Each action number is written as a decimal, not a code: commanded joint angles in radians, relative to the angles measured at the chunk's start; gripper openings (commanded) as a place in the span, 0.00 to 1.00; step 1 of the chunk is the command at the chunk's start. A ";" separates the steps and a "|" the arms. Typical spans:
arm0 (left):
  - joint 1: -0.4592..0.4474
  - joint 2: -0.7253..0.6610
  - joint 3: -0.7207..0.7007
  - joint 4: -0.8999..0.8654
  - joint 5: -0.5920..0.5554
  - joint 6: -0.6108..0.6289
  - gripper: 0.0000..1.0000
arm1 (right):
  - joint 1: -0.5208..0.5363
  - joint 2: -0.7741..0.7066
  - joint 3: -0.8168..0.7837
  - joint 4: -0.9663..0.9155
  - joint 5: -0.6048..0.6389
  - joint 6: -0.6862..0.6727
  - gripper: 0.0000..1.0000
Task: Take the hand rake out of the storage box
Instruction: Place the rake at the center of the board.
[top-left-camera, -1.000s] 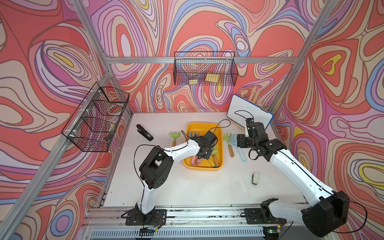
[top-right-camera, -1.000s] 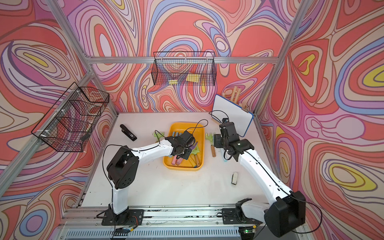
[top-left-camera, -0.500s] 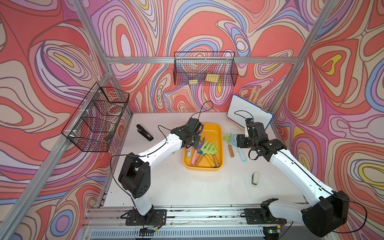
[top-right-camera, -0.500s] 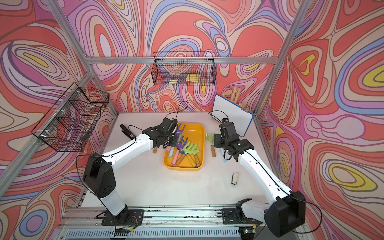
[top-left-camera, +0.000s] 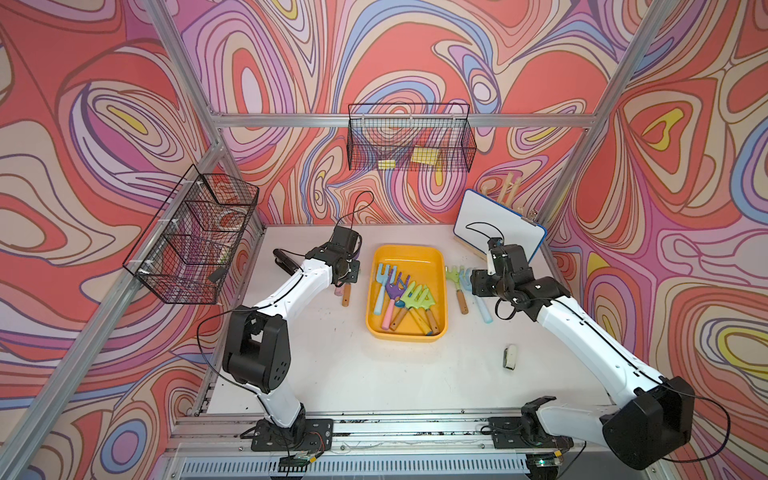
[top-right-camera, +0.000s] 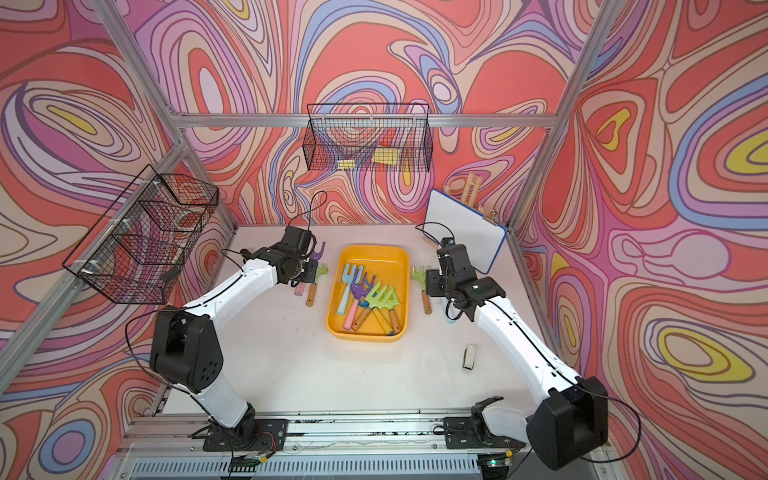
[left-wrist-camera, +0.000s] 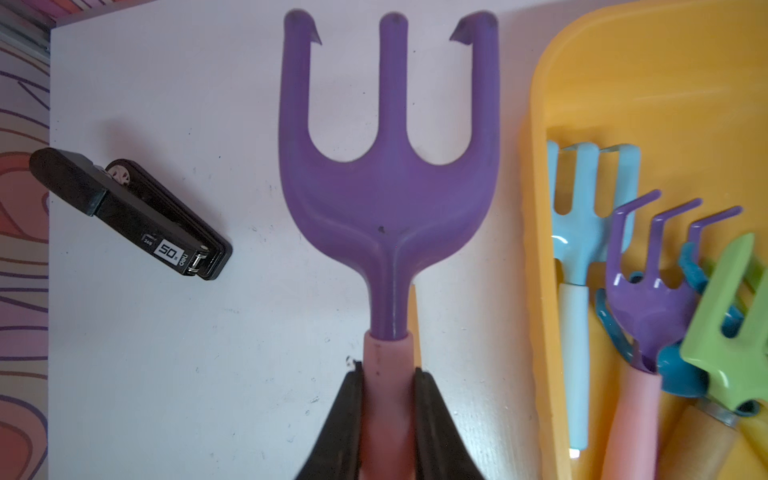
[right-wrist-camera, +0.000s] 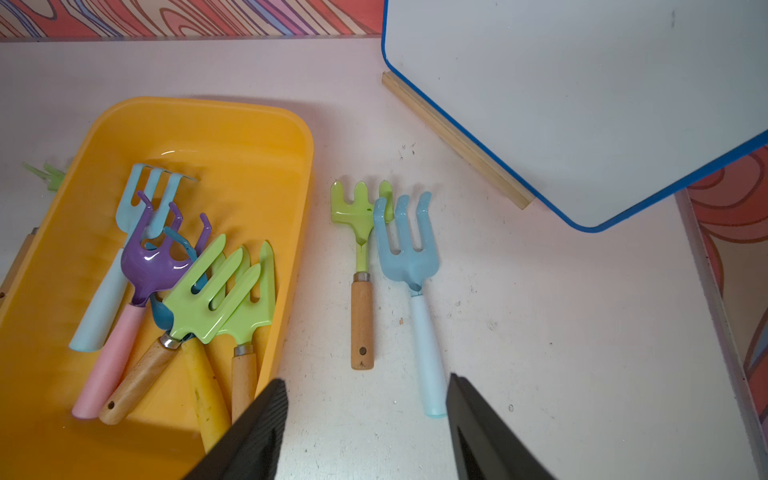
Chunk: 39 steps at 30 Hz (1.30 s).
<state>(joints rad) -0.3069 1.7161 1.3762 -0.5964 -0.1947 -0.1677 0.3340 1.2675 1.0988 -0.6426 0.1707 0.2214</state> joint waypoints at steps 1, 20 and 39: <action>0.039 0.028 -0.028 0.044 -0.011 0.036 0.12 | -0.005 0.024 0.010 0.001 -0.017 -0.005 0.66; 0.164 0.100 -0.093 0.121 0.038 0.022 0.13 | -0.004 0.050 0.013 0.002 -0.044 -0.005 0.64; 0.172 0.210 -0.065 0.114 0.047 0.020 0.26 | -0.003 0.044 0.007 0.009 -0.092 -0.003 0.63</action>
<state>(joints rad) -0.1383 1.8980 1.2938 -0.4793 -0.1558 -0.1394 0.3340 1.3071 1.0988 -0.6422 0.1020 0.2218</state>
